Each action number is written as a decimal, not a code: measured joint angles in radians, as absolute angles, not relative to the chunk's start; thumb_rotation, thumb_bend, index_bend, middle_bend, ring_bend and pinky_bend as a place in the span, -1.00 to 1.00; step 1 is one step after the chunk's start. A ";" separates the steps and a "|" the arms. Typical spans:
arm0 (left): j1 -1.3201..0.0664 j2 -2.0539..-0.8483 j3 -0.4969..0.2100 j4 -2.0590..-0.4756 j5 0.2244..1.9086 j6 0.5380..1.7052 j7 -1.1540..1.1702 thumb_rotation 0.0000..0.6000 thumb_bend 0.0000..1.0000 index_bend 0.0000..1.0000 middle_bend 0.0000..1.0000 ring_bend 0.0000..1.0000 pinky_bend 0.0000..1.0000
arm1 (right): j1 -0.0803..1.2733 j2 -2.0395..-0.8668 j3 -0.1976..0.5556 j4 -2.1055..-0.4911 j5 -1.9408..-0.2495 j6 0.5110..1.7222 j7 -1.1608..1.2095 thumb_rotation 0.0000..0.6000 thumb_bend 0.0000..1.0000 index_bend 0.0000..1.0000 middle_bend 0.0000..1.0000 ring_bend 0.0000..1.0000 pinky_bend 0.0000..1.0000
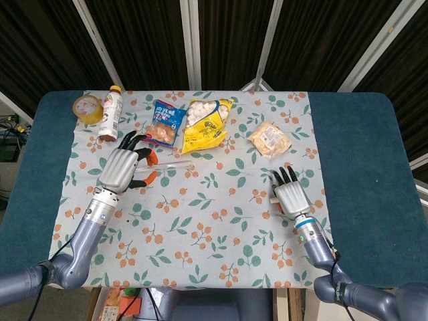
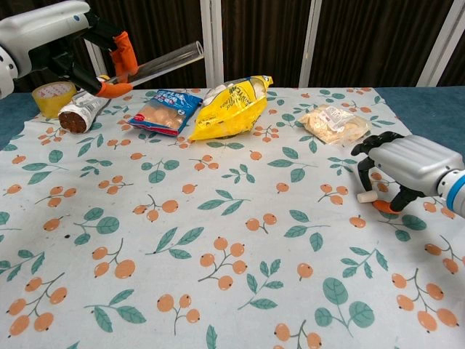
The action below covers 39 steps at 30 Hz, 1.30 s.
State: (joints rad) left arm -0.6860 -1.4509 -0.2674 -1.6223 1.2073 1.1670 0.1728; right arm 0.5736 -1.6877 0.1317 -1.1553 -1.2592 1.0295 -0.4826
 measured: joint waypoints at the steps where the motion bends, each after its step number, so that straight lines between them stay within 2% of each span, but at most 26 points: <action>1: -0.686 -1.451 -0.267 -1.623 1.208 1.167 0.172 1.00 0.54 0.33 0.30 -0.70 -1.00 | 0.573 -1.688 0.131 -1.156 -1.260 1.031 -0.482 1.00 -0.21 0.27 -0.66 -0.98 -1.00; 10: -0.687 -1.452 -0.268 -1.624 1.215 1.168 0.169 1.00 0.54 0.33 0.30 -0.70 -1.00 | 0.574 -1.676 0.141 -1.174 -1.275 1.069 -0.486 1.00 -0.21 0.33 -0.63 -0.97 -1.00; 20: -0.702 -1.488 -0.274 -1.600 1.201 1.159 0.178 1.00 0.54 0.34 0.30 -0.70 -1.00 | 0.580 -1.627 0.196 -1.216 -1.294 1.163 -0.506 1.00 -0.21 0.35 -0.63 -0.97 -1.00; 30: -0.739 -1.586 -0.290 -1.514 1.161 1.129 0.172 1.00 0.54 0.34 0.30 -0.70 -1.00 | 0.605 -1.559 0.243 -1.230 -1.396 1.287 -0.509 1.00 -0.21 0.35 -0.63 -0.97 -1.00; 39: -0.774 -1.704 -0.309 -1.409 1.154 1.128 0.136 1.00 0.54 0.34 0.30 -0.69 -1.00 | 0.647 -1.528 0.275 -1.254 -1.459 1.336 -0.524 1.00 -0.21 0.35 -0.63 -0.97 -1.00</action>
